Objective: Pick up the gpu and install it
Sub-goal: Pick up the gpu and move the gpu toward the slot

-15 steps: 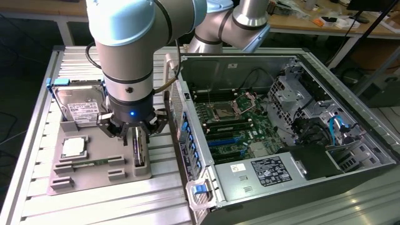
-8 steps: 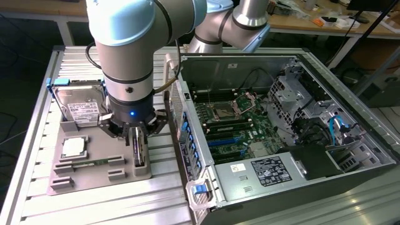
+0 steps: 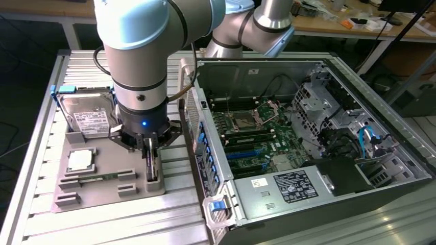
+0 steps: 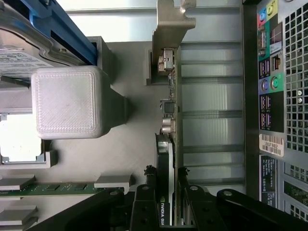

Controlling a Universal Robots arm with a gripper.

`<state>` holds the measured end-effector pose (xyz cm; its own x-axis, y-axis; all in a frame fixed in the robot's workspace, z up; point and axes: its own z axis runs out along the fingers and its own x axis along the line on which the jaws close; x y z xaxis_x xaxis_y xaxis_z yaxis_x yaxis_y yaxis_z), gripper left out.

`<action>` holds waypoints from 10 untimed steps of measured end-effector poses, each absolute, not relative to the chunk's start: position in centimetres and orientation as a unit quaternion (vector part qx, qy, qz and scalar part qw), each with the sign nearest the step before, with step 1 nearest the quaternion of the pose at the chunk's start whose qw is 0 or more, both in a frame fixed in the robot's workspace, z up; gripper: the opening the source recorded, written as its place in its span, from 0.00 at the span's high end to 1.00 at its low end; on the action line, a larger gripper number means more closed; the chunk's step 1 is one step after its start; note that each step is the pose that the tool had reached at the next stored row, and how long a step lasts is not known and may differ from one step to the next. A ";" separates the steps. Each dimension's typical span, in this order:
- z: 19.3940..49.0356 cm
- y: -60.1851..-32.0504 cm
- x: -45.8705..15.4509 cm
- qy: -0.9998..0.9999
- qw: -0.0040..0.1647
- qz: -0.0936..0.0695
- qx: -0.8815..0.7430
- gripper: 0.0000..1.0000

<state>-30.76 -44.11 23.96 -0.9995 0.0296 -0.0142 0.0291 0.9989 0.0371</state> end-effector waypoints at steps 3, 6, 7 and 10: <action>24.0 -44.1 -30.8 1.000 0.007 0.018 0.015 0.73; 24.0 -44.1 -30.8 1.000 0.007 0.018 0.015 0.73; 24.0 -44.1 -30.7 1.000 0.007 0.018 0.015 0.73; 24.4 -44.1 -30.7 1.000 0.007 0.018 0.015 0.73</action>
<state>-30.72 -44.10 24.37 -0.9995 0.0296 -0.0131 0.0291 0.9989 0.0366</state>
